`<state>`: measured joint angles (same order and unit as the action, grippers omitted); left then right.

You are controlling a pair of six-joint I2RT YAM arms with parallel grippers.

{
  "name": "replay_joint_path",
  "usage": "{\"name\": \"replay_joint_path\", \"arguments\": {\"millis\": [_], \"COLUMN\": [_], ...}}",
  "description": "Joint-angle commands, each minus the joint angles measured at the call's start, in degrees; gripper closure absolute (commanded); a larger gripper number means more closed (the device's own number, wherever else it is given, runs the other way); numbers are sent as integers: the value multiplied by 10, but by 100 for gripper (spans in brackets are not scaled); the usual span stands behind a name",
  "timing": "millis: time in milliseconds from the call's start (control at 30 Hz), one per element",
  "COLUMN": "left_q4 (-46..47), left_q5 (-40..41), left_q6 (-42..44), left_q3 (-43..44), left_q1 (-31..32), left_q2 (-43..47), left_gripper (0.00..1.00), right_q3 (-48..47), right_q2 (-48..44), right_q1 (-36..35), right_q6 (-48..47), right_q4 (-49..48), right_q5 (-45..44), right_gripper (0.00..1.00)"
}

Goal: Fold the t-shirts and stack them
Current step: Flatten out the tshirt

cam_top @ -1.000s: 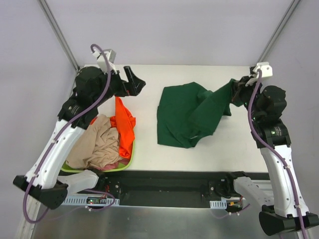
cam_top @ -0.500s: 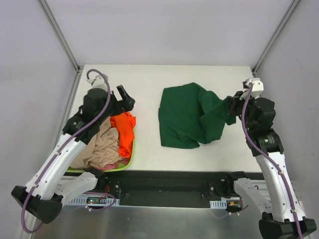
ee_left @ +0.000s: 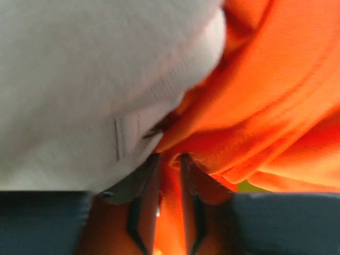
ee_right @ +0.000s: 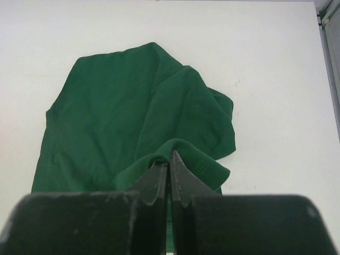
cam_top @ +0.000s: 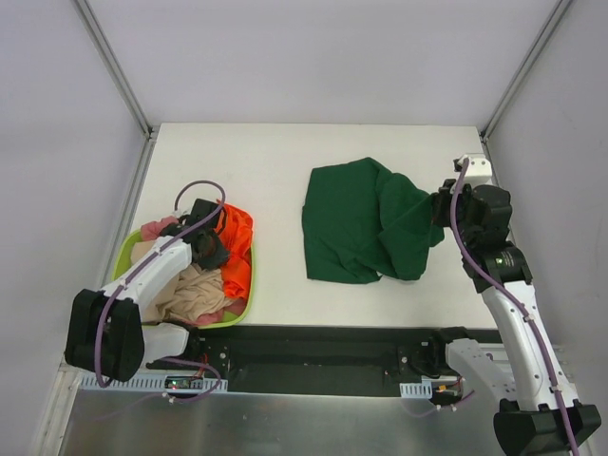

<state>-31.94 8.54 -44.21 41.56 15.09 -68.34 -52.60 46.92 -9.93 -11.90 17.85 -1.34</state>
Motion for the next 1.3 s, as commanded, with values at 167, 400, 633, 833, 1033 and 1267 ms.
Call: {"name": "replay_joint_path", "arguments": {"millis": [167, 400, 633, 833, 1033, 1267], "left_q4": [-30, -5, -10, -31, -54, -10], "left_q5": [103, 164, 132, 31, 39, -11], "left_q6": [-18, 32, 19, 11, -23, 49], "left_q3": [7, 98, 126, 148, 173, 247], "left_q1": [-115, -133, -134, -122, -49, 203], "left_q2": [-95, -112, -43, 34, 137, 20], "left_gripper": [100, 100, 100, 28, 1, 1], "right_q3": [2, 1, -4, 1, 18, 27], "right_q2": [6, 8, -1, -17, -44, -54], "right_q1": [4, 4, 3, 4, 3, 4], "right_q6": [-12, -16, -11, -1, 9, 18], "right_q4": [-1, 4, 6, 20, 38, 44], "right_q5": [-30, -40, -24, -28, -56, -65], "right_gripper": [100, 100, 100, 100, 100, 100]}}
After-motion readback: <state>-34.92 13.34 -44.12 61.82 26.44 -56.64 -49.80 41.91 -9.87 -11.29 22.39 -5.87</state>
